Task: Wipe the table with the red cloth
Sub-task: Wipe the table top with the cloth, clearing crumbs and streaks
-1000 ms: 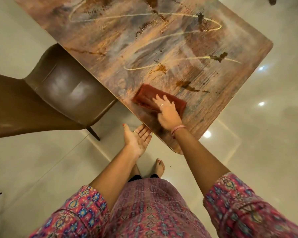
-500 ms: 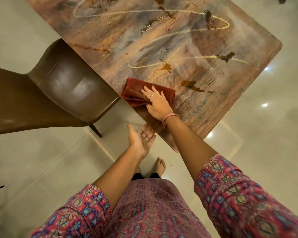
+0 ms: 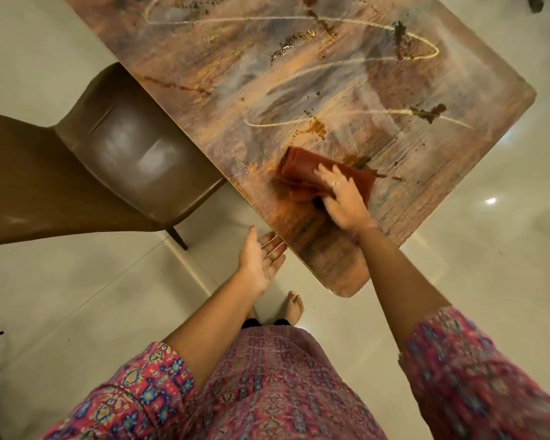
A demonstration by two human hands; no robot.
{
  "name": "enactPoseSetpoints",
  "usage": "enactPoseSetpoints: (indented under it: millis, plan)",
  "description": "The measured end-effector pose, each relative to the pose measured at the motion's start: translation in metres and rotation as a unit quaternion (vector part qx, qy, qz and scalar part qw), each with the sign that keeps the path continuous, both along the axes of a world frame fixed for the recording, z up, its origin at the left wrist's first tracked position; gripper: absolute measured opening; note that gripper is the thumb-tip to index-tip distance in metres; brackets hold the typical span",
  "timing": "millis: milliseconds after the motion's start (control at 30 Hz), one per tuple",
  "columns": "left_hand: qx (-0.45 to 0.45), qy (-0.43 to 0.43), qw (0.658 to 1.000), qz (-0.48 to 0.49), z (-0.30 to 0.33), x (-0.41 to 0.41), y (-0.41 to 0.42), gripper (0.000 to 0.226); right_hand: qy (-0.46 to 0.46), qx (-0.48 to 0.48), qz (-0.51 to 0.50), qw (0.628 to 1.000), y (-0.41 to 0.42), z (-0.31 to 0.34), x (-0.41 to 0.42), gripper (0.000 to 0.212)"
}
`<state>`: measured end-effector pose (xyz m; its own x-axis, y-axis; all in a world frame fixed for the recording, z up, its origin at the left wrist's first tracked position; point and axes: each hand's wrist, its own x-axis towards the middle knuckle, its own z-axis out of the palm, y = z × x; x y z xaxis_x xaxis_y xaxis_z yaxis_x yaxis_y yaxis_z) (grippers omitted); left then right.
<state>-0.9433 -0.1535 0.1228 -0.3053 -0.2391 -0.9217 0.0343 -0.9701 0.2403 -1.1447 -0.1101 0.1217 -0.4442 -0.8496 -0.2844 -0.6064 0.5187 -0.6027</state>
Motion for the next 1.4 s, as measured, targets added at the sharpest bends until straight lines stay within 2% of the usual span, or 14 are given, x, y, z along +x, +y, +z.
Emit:
enactPoseSetpoints:
  millis: [67, 133, 233, 333, 433, 633, 733, 800, 900, 1033, 1133, 1300, 1367, 1400]
  plan:
    - [-0.003, 0.008, 1.0, -0.004, 0.002, -0.006, 0.002, 0.051, 0.006, 0.017, -0.046, 0.999, -0.042, -0.001, -0.009, 0.057]
    - [0.004, 0.019, 1.0, 0.008, 0.002, -0.011, 0.002, 0.053, 0.019, 0.016, -0.031, 0.999, -0.05, -0.003, 0.011, 0.058]
    - [0.027, 0.022, 0.998, 0.056, -0.001, -0.013, -0.001, 0.057, 0.0, -0.016, 0.071, 0.997, 0.006, -0.002, 0.061, 0.062]
    - [0.027, 0.011, 0.997, 0.077, 0.0, -0.013, -0.004, 0.052, -0.032, -0.018, 0.104, 0.994, 0.056, 0.003, 0.079, 0.061]
    - [0.033, 0.003, 0.995, 0.093, 0.001, -0.016, -0.004, 0.054, -0.029, 0.009, 0.102, 0.994, 0.03, 0.01, 0.067, 0.057]
    - [0.066, 0.027, 0.994, 0.081, 0.01, -0.015, -0.004, 0.073, 0.034, 0.022, 0.14, 0.989, -0.086, 0.007, 0.068, 0.058]
    - [0.064, 0.047, 0.993, 0.091, 0.01, -0.012, -0.008, 0.074, 0.053, 0.021, 0.175, 0.983, -0.074, 0.004, 0.074, 0.063]
    - [0.058, 0.044, 0.992, 0.105, 0.01, -0.011, -0.012, 0.066, 0.023, 0.011, 0.179, 0.983, -0.029, 0.003, 0.078, 0.067]
    - [0.055, 0.025, 0.994, 0.096, 0.01, -0.009, -0.017, 0.065, -0.016, 0.012, 0.136, 0.99, 0.055, 0.003, 0.083, 0.061]
    - [0.054, 0.025, 0.995, 0.078, 0.008, -0.007, -0.024, 0.072, 0.009, 0.04, 0.131, 0.991, 0.11, 0.006, 0.067, 0.061]
    - [0.046, 0.032, 0.996, 0.067, 0.01, -0.003, -0.026, 0.06, 0.024, 0.018, 0.092, 0.995, 0.079, 0.003, 0.023, 0.062]
    - [0.008, -0.02, 0.999, 0.028, 0.012, -0.002, -0.021, 0.04, 0.045, 0.034, -0.11, 0.992, -0.013, -0.003, -0.051, 0.054]
    - [-0.004, -0.052, 0.998, 0.027, 0.011, -0.003, -0.018, 0.032, 0.057, 0.043, -0.119, 0.99, -0.02, -0.006, -0.034, 0.055]
    - [-0.004, -0.058, 0.998, 0.028, 0.01, -0.004, -0.017, 0.03, 0.056, 0.036, -0.088, 0.994, -0.01, -0.006, -0.017, 0.056]
